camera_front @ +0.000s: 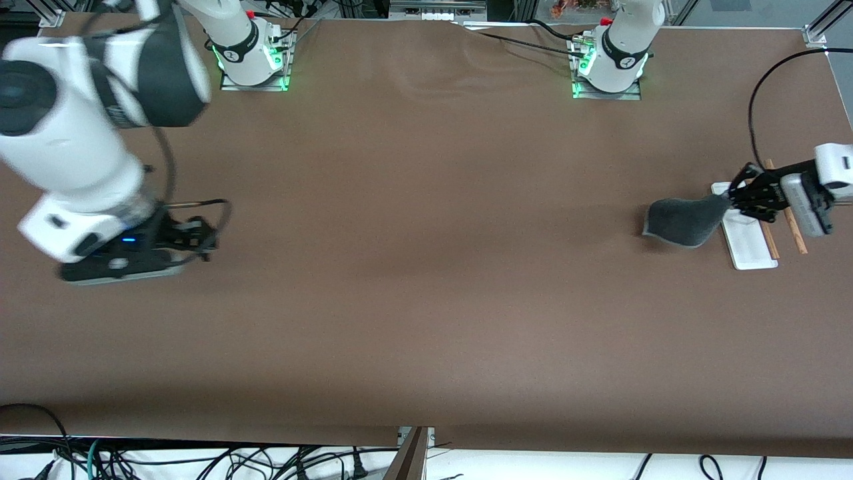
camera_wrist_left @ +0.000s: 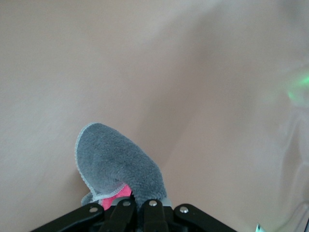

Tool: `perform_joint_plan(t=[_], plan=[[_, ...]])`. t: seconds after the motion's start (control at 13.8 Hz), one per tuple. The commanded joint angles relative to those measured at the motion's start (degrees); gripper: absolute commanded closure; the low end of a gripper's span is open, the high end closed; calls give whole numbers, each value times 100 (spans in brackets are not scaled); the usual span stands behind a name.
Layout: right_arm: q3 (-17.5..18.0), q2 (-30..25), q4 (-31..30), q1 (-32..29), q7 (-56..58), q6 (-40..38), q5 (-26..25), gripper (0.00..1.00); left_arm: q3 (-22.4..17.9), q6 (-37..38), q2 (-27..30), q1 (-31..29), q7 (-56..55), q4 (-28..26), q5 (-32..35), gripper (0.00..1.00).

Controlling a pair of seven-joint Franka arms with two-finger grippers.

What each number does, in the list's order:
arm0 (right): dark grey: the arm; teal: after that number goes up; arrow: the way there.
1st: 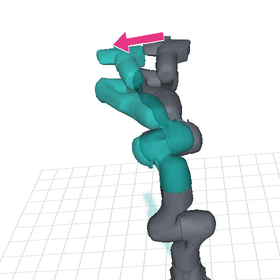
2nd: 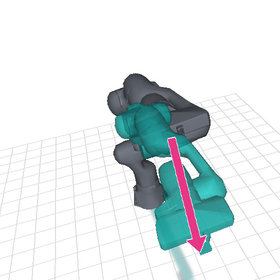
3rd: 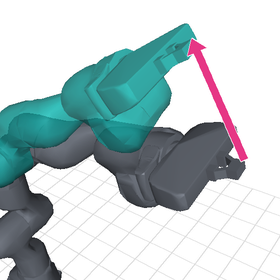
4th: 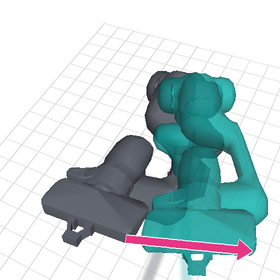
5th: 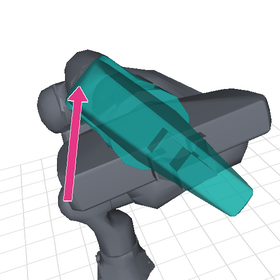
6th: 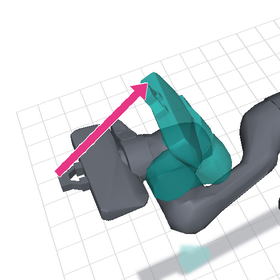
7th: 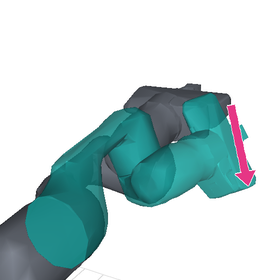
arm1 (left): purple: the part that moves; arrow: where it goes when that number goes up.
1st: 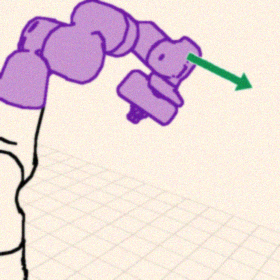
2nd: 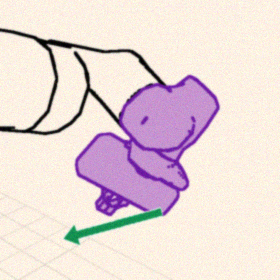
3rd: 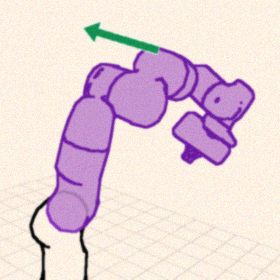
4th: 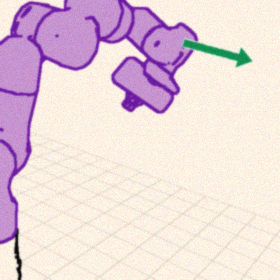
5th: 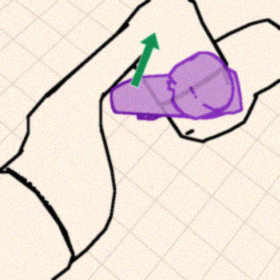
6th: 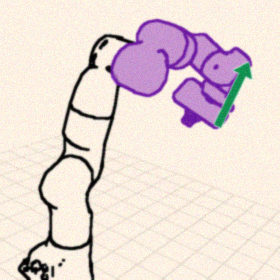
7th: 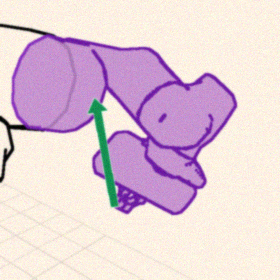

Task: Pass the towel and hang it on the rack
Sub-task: 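Carry the towel with the left gripper over the wooden dowel rack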

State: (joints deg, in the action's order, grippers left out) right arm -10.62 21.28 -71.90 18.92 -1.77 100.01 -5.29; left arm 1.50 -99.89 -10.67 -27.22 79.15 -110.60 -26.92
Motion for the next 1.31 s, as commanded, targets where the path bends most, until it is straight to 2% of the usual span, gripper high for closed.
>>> perform_joint_plan(t=[0.0, 0.15, 0.29, 0.44, 0.58, 0.73, 0.8, 0.94, 1.09, 1.23], plan=[[43, -299, -35, -580, 325, -349, 362, 0, 78, 539, -723, -537, 643, 993, 380, 100], [60, -536, -218, -975, 1000, -386, 363, 0, 78, 681, -1137, -889, 1162, 1513, 591, 100], [113, -1167, -919, -1249, 1127, -386, 310, 0, 78, 699, -1331, -1161, 1602, 1664, 671, 100], [183, -1477, -1395, -1294, 1144, -342, 310, 0, 69, 708, -1420, -1355, 1753, 1770, 793, 100], [603, -1749, -1607, -1827, 1118, -385, 318, 0, 78, 716, -1464, -1505, 1998, 1927, 952, 100], [666, -2030, -1845, -2031, 1117, -420, 345, 0, 78, 716, -1551, -1672, 2297, 1990, 952, 100], [823, -2162, -2098, -2111, 1109, -403, 345, 0, 78, 699, -1613, -1742, 2368, 1990, 970, 100], [1166, -2190, -2276, -2208, 1110, -218, 327, 0, 78, 673, -1823, -1883, 2508, 2059, 1040, 100], [1220, -2199, -2241, -2217, 1083, -236, 336, 0, 78, 672, -2095, -1980, 2754, 2375, 1075, 100], [1238, -2190, -2197, -2217, 1074, -289, 345, 0, 69, 664, -2263, -2076, 2878, 2455, 1067, 100]])
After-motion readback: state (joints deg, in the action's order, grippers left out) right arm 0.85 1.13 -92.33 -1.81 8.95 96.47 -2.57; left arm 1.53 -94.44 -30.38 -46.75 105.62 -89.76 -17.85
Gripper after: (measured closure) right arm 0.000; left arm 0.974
